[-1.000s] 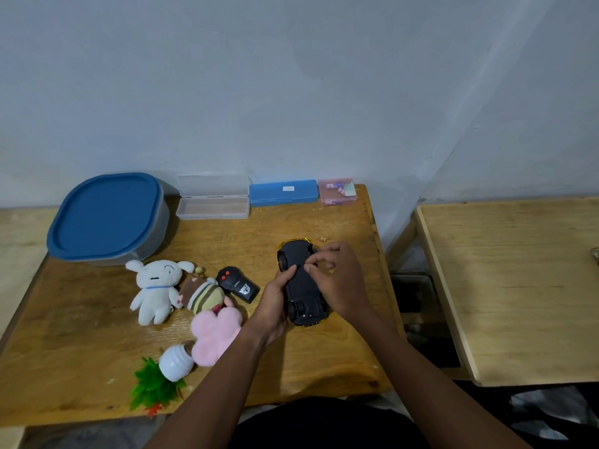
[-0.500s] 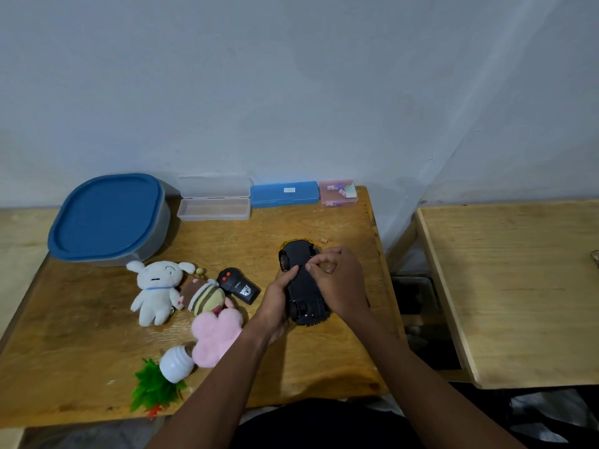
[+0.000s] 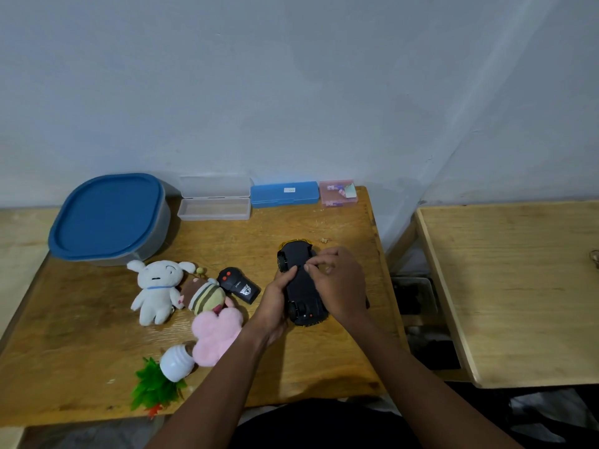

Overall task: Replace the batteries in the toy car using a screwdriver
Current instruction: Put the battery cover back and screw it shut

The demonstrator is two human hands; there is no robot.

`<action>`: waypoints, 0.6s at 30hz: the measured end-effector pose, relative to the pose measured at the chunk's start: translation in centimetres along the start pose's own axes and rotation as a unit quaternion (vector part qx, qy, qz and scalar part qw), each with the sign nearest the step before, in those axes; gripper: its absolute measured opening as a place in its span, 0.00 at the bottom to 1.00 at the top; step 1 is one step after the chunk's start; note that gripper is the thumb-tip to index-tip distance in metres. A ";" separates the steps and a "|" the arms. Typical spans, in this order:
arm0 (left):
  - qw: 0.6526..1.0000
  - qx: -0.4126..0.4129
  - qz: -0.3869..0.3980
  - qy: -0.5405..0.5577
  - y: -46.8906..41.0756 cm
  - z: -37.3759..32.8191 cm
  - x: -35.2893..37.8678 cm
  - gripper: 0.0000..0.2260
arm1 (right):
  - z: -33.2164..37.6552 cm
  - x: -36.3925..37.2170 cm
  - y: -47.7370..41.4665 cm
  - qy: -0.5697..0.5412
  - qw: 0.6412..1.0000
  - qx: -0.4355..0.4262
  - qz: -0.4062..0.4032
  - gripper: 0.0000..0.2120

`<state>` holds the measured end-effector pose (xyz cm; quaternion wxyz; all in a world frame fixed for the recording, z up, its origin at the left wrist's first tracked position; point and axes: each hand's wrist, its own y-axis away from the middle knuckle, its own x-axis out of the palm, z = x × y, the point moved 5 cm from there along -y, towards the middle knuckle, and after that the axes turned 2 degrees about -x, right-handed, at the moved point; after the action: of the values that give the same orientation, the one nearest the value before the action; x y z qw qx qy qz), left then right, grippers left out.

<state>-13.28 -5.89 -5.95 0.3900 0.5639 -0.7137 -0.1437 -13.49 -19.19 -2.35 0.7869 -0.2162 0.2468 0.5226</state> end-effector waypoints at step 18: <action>1.000 -0.001 0.020 0.007 0.0 0.0 0.9 0.18 | -1.1 0.4 1.0 -0.362 0.874 0.317 0.063 0.13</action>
<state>-13.38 -6.76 -5.60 0.3980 0.5502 -0.7220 -0.1323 -14.44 -19.25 -3.51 0.8130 0.2651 0.1099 0.5066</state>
